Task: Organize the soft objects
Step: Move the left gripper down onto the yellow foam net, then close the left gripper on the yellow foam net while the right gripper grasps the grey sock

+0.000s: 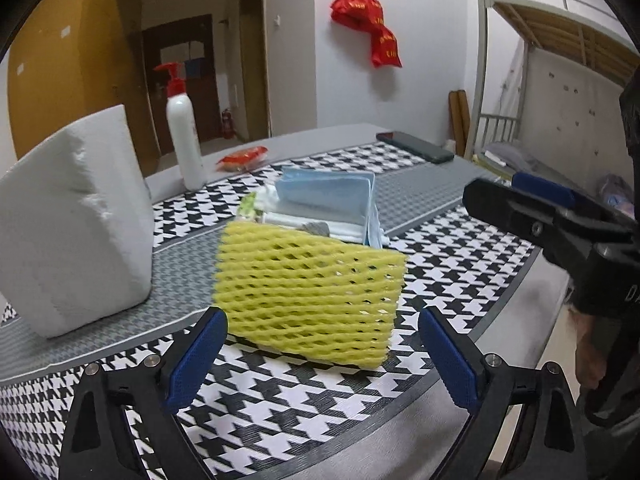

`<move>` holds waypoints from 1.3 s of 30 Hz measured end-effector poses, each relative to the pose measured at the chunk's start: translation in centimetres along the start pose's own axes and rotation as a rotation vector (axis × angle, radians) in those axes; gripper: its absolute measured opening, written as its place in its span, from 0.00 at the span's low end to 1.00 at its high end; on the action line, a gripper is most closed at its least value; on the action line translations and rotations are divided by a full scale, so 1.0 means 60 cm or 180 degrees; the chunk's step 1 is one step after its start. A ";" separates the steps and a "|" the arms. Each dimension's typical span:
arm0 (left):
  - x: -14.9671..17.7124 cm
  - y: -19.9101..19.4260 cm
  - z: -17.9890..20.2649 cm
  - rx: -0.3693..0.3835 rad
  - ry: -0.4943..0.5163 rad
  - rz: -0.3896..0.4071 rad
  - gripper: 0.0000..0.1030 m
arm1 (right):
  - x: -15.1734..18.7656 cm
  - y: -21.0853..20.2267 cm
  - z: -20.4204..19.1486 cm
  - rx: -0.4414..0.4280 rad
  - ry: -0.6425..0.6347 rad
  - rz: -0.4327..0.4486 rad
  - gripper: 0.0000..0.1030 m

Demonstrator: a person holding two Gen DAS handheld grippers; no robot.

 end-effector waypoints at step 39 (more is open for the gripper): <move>0.045 -0.056 -0.109 -0.0343 -0.0405 0.0019 0.18 | 0.013 0.035 -0.037 -0.0171 -0.0029 -0.0173 1.00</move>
Point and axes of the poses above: each gripper's, at about its wrist camera, not at the fingertips, and y roughly the way its jaws point, z to its right, x to its underside, the point moved 2 cm from there along y, roughly the way its jaws point, and after that the axes turned 2 degrees about -x, right-handed, at the moved point
